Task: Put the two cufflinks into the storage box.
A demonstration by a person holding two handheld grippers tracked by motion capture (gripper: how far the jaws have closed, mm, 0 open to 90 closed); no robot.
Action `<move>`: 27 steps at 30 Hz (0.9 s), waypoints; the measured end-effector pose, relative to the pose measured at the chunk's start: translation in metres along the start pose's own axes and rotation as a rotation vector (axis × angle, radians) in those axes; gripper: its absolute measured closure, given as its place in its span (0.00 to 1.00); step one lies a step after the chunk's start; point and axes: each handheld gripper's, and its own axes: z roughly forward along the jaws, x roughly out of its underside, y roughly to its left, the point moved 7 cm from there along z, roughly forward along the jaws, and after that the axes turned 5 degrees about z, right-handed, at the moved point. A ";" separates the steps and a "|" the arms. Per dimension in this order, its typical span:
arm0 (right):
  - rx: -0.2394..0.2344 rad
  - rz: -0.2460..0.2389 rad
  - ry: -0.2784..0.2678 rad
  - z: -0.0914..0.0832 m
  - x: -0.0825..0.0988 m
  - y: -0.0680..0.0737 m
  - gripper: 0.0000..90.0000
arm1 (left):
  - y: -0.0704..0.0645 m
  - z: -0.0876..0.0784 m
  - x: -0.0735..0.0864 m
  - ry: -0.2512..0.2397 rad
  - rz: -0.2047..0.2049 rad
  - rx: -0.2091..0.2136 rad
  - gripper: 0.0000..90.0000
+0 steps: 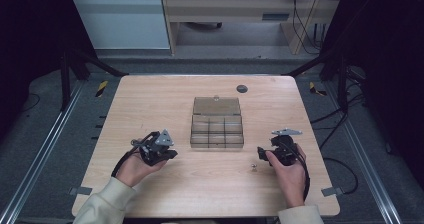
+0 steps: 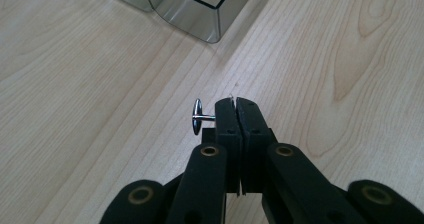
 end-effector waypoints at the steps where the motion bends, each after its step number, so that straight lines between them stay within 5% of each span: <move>1: 0.000 0.000 0.000 0.000 0.000 0.000 0.19 | 0.000 -0.001 0.000 -0.002 -0.001 -0.001 0.99; 14: 0.018 0.004 0.010 0.001 0.001 -0.003 0.15 | 0.000 -0.011 -0.012 -0.057 -0.003 -0.016 0.99; 27: 0.022 0.008 0.010 0.001 0.001 -0.005 0.14 | 0.008 -0.010 -0.047 -0.096 0.023 -0.029 0.99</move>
